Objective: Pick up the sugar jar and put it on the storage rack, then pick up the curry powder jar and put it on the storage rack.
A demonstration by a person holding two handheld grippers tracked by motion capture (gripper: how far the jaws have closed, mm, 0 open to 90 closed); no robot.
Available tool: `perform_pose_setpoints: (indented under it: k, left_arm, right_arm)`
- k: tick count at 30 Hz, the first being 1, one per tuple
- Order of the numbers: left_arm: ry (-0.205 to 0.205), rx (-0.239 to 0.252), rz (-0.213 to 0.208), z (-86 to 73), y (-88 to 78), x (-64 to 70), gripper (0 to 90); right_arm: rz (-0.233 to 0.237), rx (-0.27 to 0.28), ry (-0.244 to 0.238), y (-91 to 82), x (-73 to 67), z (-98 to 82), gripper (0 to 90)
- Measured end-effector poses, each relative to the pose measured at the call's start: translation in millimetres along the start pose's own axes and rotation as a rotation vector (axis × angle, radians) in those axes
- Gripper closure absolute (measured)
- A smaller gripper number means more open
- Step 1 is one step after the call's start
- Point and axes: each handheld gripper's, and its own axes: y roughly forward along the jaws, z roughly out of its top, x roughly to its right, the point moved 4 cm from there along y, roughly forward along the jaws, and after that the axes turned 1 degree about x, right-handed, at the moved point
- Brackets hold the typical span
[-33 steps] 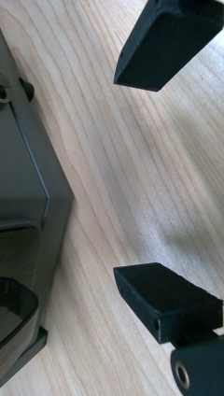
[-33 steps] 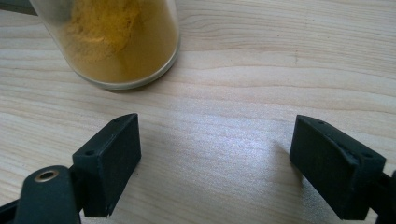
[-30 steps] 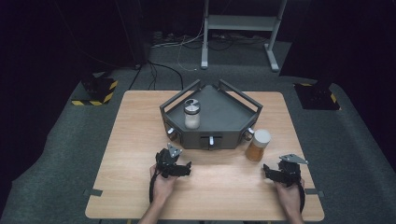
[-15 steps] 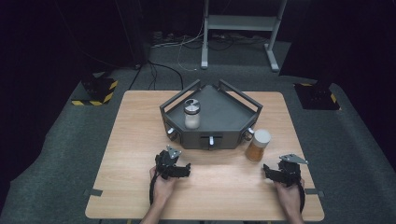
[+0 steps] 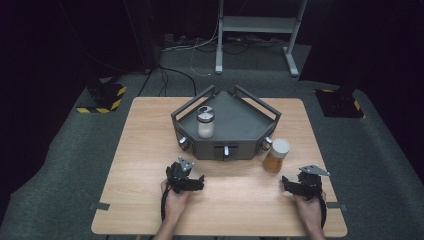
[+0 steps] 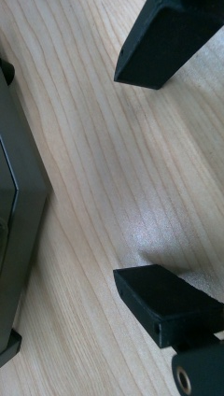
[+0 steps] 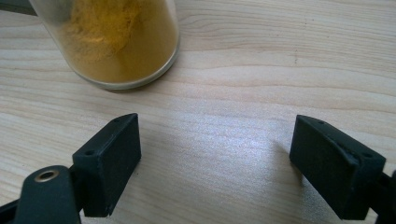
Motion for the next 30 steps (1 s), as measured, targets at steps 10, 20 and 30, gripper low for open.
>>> perform_pose_setpoints:
  k: [10,20,30]
  left_arm:
    - [0.009,0.001,-0.008,-1.2,-1.2,0.9,6.3]
    - [0.009,0.001,-0.008,-1.2,-1.2,0.9,6.3]
    - [0.009,0.005,-0.007,-2.2,-1.9,1.6,7.5]
  right_arm:
    - [0.000,0.000,0.000,0.0,0.0,0.0,16.3]
    - [0.004,-0.001,0.000,0.1,0.4,0.2,15.8]
    - [0.011,-0.007,-0.009,0.7,0.9,1.1,13.2]
